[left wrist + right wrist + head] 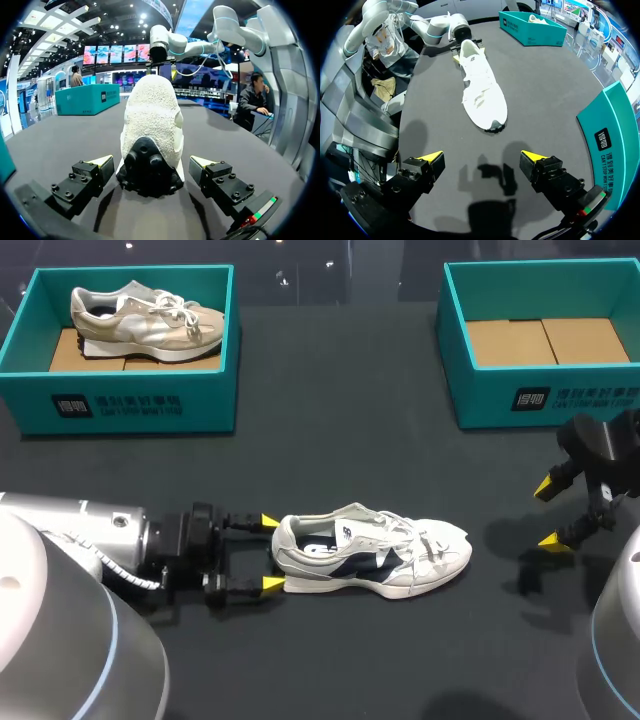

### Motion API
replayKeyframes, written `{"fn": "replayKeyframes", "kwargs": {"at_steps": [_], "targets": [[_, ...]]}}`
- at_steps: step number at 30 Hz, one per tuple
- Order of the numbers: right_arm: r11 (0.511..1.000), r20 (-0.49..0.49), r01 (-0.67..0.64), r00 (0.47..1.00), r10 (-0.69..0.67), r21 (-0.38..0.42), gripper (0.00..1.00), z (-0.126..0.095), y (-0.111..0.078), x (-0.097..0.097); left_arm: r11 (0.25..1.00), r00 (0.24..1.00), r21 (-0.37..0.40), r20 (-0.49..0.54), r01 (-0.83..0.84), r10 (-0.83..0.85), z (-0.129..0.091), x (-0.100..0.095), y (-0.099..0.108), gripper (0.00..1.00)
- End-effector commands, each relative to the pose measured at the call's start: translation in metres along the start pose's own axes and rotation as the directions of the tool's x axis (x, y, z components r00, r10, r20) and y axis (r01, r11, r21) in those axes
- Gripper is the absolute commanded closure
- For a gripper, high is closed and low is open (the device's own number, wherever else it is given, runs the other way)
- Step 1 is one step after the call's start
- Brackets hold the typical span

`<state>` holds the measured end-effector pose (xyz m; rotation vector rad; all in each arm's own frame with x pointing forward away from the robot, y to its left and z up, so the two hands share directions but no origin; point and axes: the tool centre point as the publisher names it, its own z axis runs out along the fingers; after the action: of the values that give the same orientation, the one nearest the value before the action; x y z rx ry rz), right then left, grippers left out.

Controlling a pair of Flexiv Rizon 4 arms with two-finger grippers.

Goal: Take the shoe out of the shoebox, open the shoe tongue, remove and reinsert the insole, then place the shoe into the shoebox

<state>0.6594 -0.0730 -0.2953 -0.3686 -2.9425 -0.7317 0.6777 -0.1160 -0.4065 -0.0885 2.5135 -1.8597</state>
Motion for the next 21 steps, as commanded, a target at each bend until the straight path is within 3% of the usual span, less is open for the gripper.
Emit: {"fn": "replayKeyframes", "kwargs": {"at_steps": [1, 21], "targets": [[1.000, 0.002, -0.001, 1.000, 0.001, 0.002, 0.00, 0.000, 0.000, 0.001, 1.000, 1.000, 0.001, -0.004, -0.001, 0.001, 0.008, -0.002, 0.003, 0.00], [1.000, 0.002, -0.001, 1.000, 0.001, 0.002, 0.00, 0.000, 0.000, 0.001, 0.999, 0.999, 0.032, -0.047, 0.014, -0.012, 0.030, -0.005, -0.002, 0.00]]}}
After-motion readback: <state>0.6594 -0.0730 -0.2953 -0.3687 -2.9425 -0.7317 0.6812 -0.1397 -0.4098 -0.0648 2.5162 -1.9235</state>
